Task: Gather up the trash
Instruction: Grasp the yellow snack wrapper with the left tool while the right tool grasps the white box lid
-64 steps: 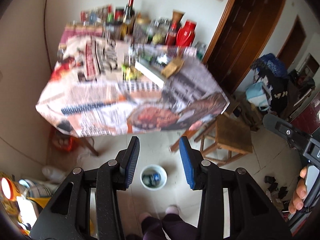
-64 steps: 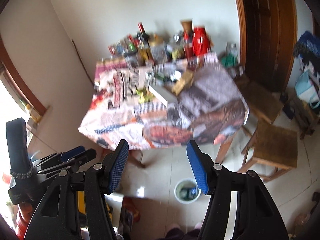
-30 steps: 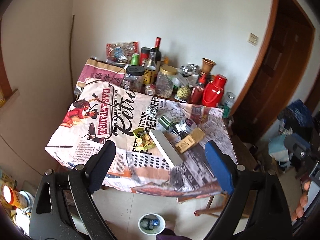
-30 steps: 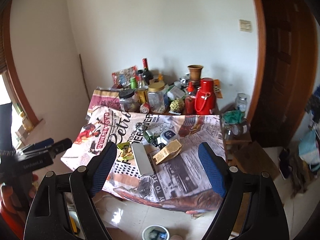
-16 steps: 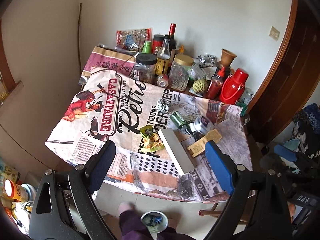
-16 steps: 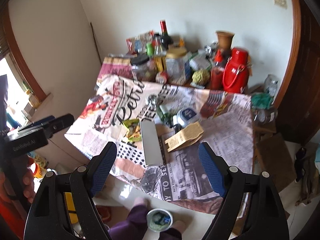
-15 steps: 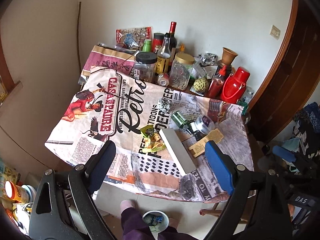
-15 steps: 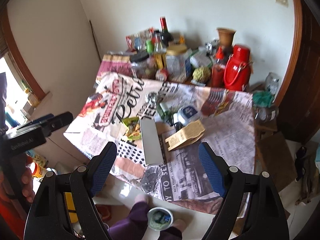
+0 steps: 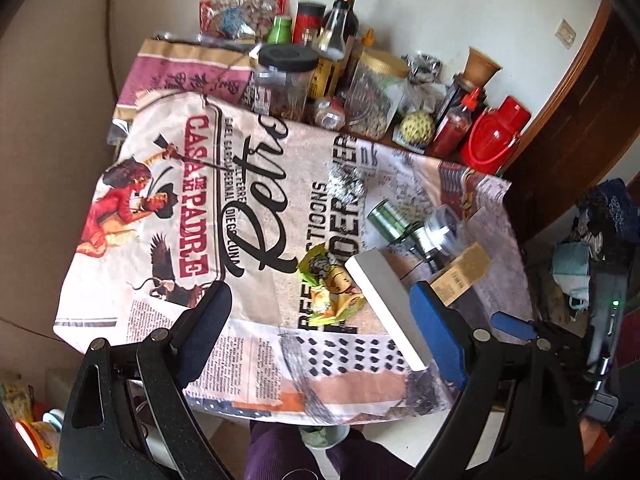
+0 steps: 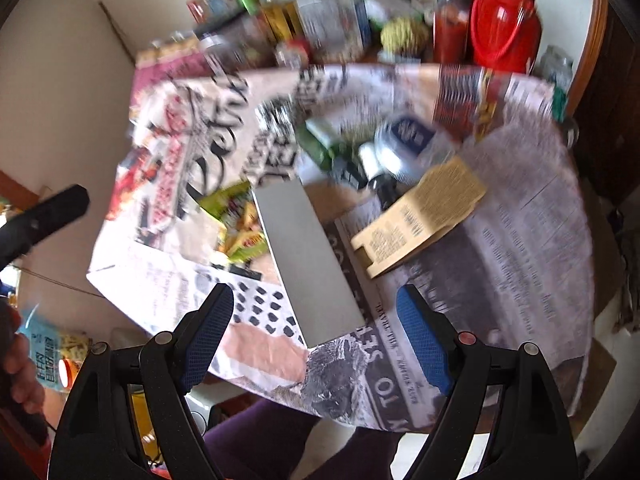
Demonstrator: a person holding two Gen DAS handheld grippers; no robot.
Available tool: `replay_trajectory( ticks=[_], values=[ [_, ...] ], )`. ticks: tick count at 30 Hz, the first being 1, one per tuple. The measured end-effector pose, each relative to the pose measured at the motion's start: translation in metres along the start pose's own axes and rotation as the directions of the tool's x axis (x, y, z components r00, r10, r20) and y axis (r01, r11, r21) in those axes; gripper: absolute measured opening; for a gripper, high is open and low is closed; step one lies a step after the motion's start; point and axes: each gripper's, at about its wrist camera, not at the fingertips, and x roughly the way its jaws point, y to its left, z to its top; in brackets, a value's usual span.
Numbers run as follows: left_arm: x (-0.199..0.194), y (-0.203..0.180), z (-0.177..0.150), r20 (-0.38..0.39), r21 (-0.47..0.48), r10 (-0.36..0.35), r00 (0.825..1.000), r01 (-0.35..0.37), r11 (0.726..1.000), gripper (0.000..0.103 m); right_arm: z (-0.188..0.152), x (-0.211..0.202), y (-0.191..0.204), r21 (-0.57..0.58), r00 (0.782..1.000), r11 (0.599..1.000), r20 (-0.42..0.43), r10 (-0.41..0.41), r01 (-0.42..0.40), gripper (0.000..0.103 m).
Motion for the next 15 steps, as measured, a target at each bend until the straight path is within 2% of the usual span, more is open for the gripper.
replay_trajectory(
  ticks=[3,7,11,15],
  values=[
    [0.029,0.012,-0.001,-0.066,0.014,0.003,0.998,-0.002,1.0,0.09,0.0,0.027,-0.001,0.015,0.998,1.0,-0.06,-0.012,0.013,0.081],
    [0.061,0.022,-0.009,-0.144,0.016,0.002,0.99,0.001,1.0,0.09,-0.001,0.049,0.0,0.027,0.995,0.999,-0.094,-0.02,0.023,0.08],
    [0.09,0.029,-0.022,-0.215,-0.008,-0.024,0.976,0.023,1.0,0.09,-0.001,0.064,0.0,0.021,0.992,1.0,-0.126,-0.018,0.021,0.074],
    [0.105,0.031,-0.028,-0.255,-0.048,-0.064,0.965,0.054,0.997,0.088,-0.001,0.07,0.004,-0.008,0.991,1.0,-0.13,-0.031,0.03,0.062]
  ],
)
